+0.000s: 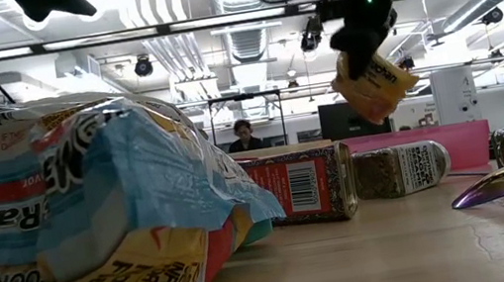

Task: Pick & Place Food Item
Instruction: Put the yellow noodle pack into the pink bin

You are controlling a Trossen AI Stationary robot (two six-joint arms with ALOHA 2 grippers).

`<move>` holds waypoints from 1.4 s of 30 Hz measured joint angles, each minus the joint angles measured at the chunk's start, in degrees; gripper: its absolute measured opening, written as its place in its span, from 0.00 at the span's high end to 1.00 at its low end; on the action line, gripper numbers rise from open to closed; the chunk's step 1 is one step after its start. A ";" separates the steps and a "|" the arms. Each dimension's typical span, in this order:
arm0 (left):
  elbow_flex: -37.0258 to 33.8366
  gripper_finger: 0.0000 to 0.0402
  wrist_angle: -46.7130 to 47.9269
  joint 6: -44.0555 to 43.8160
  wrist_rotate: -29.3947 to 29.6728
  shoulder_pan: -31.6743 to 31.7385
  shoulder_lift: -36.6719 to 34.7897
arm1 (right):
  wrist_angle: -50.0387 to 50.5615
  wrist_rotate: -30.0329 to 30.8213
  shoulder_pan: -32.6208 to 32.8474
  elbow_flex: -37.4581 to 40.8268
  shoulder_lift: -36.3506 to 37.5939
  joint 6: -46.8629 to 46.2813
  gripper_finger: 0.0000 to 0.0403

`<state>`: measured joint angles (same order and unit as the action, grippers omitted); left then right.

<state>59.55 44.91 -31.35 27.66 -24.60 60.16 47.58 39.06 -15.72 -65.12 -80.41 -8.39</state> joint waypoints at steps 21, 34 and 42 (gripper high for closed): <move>0.00 0.30 0.42 -0.05 -0.02 0.02 0.02 | 7.26 7.53 -7.30 0.76 -17.86 10.48 0.78; -1.84 0.31 0.25 -0.66 -0.17 0.07 0.04 | 7.09 2.15 -7.64 0.76 -23.45 13.26 0.78; -1.84 0.31 0.17 -0.66 -0.17 0.07 0.04 | 6.03 -2.92 -7.55 0.80 -22.08 11.79 0.68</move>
<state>57.71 45.08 -32.01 27.49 -24.53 60.20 53.61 36.14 -23.27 -64.32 -102.50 3.40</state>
